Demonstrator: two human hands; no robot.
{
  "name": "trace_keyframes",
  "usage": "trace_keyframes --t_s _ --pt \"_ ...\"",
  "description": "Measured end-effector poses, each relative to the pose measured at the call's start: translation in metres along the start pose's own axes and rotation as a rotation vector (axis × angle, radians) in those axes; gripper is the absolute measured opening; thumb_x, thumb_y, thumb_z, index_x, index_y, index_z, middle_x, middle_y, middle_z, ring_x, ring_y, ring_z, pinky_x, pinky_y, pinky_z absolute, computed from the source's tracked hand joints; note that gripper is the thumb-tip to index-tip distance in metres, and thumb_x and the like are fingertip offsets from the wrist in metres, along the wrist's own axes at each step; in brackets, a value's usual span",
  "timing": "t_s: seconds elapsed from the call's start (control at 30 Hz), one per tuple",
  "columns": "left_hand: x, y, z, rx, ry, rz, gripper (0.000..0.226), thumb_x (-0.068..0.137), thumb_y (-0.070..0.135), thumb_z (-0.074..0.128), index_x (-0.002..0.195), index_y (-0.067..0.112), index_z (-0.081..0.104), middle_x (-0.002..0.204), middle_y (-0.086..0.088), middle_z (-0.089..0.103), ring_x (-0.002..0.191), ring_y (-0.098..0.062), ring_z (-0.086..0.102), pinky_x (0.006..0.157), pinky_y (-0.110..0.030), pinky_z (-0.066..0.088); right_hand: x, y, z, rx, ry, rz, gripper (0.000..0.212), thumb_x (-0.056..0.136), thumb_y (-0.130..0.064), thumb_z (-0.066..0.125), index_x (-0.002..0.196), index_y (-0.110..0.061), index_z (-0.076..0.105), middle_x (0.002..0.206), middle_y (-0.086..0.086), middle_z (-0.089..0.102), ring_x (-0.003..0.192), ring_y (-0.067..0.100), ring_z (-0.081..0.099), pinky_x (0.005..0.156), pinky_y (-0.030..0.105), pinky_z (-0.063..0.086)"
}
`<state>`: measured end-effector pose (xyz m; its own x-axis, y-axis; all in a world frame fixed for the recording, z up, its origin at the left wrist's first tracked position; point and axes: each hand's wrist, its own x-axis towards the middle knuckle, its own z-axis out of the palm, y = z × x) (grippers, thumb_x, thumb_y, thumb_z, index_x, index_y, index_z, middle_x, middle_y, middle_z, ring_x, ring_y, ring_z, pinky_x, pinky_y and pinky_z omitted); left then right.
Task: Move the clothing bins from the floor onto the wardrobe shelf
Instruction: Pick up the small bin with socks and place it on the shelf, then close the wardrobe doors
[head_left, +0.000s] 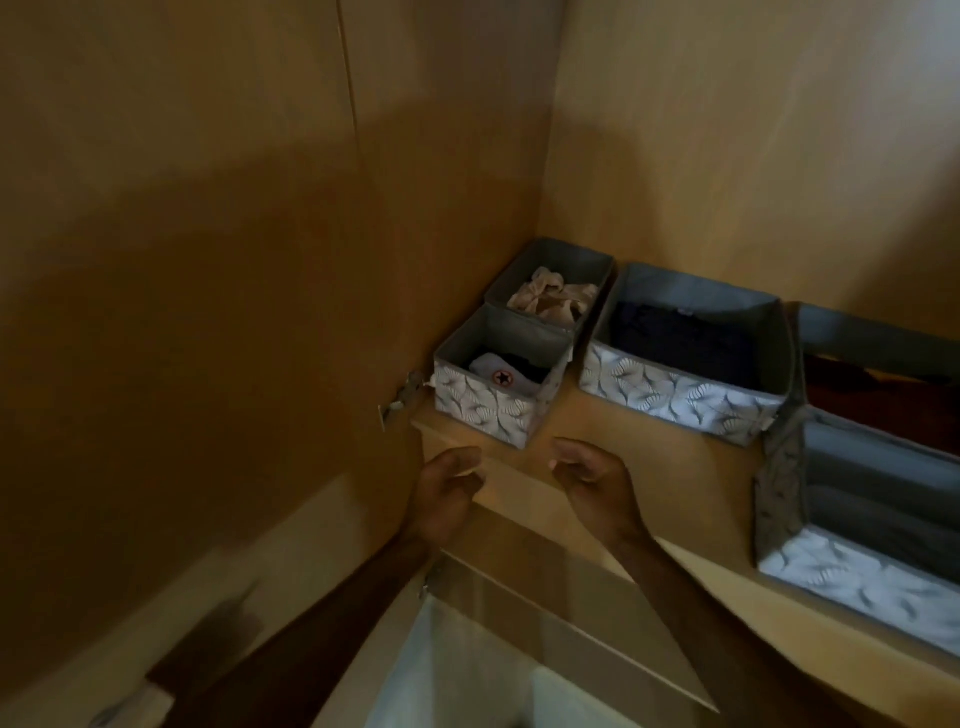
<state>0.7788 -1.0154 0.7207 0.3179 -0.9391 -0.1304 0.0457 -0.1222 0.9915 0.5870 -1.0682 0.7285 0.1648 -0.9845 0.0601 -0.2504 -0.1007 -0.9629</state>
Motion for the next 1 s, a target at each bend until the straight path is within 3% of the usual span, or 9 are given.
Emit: trace_keyframes --t_s 0.07,0.13,0.2,0.37,0.5,0.63,0.73,1.0 --pt "-0.025 -0.008 0.005 -0.102 0.039 -0.110 0.023 0.087 -0.004 0.062 0.102 0.012 0.067 0.107 -0.009 0.069 0.101 -0.023 0.064 0.084 -0.031 0.050 -0.028 0.014 -0.007 0.053 0.049 0.076 0.018 0.085 -0.004 0.066 0.096 -0.018 0.072 0.095 -0.008 0.072 0.087 0.008 0.065 0.077 0.025 0.049" --pt "-0.052 -0.019 0.011 -0.169 0.072 -0.194 0.019 0.088 0.000 0.062 0.104 0.009 0.067 0.095 -0.004 0.070 0.086 -0.018 0.063 0.071 -0.029 0.048 -0.062 0.026 -0.014 0.062 0.094 0.133 0.019 0.085 -0.001 0.066 0.091 -0.018 0.073 0.085 -0.013 0.073 0.079 0.004 0.065 0.067 0.018 0.048" --pt "-0.079 -0.035 0.017 -0.193 0.062 -0.221 0.017 0.088 -0.003 0.060 0.101 0.007 0.065 0.091 -0.004 0.067 0.083 -0.018 0.061 0.068 -0.026 0.048 -0.099 0.042 -0.021 0.055 0.127 0.191 0.021 0.085 0.001 0.065 0.091 -0.017 0.073 0.080 -0.016 0.073 0.075 -0.001 0.065 0.063 0.014 0.049" --pt "-0.148 -0.059 0.019 -0.126 0.044 -0.246 0.020 0.088 -0.012 0.055 0.108 -0.010 0.060 0.095 -0.013 0.062 0.075 -0.011 0.063 0.054 -0.008 0.046 -0.181 0.060 -0.033 0.085 0.117 0.350 0.017 0.086 -0.004 0.067 0.101 -0.007 0.072 0.087 0.006 0.073 0.073 0.005 0.068 0.061 0.015 0.050" --pt "-0.209 -0.076 0.010 -0.041 0.010 -0.249 0.021 0.087 -0.009 0.056 0.107 -0.006 0.064 0.105 -0.017 0.066 0.089 -0.024 0.062 0.056 -0.009 0.047 -0.233 0.060 -0.039 0.080 0.024 0.357 0.013 0.084 -0.002 0.067 0.094 -0.008 0.074 0.083 0.000 0.072 0.070 -0.003 0.065 0.062 0.014 0.050" --pt "-0.278 -0.086 -0.002 -0.014 0.086 -0.235 0.019 0.090 -0.002 0.056 0.106 0.001 0.066 0.106 -0.012 0.071 0.089 -0.023 0.065 0.066 -0.016 0.051 -0.282 0.058 -0.037 0.089 -0.079 0.329 0.012 0.084 -0.009 0.069 0.093 -0.015 0.074 0.084 -0.002 0.073 0.077 0.007 0.066 0.069 0.023 0.050" --pt "-0.338 -0.095 -0.008 0.021 0.162 -0.255 0.019 0.093 0.008 0.056 0.108 0.012 0.066 0.102 -0.005 0.073 0.089 -0.020 0.068 0.075 -0.028 0.051 -0.324 0.056 -0.033 0.056 -0.178 0.289 0.016 0.088 -0.015 0.066 0.102 -0.012 0.073 0.089 0.002 0.074 0.080 0.009 0.068 0.065 0.015 0.049" --pt "-0.477 -0.100 -0.019 0.031 0.285 -0.215 0.020 0.093 0.012 0.058 0.111 0.012 0.067 0.103 -0.003 0.073 0.091 -0.020 0.069 0.073 -0.026 0.048 -0.439 0.044 -0.043 0.060 -0.264 0.271 0.018 0.088 -0.010 0.065 0.104 -0.009 0.071 0.085 0.001 0.072 0.073 0.004 0.065 0.057 0.009 0.044"
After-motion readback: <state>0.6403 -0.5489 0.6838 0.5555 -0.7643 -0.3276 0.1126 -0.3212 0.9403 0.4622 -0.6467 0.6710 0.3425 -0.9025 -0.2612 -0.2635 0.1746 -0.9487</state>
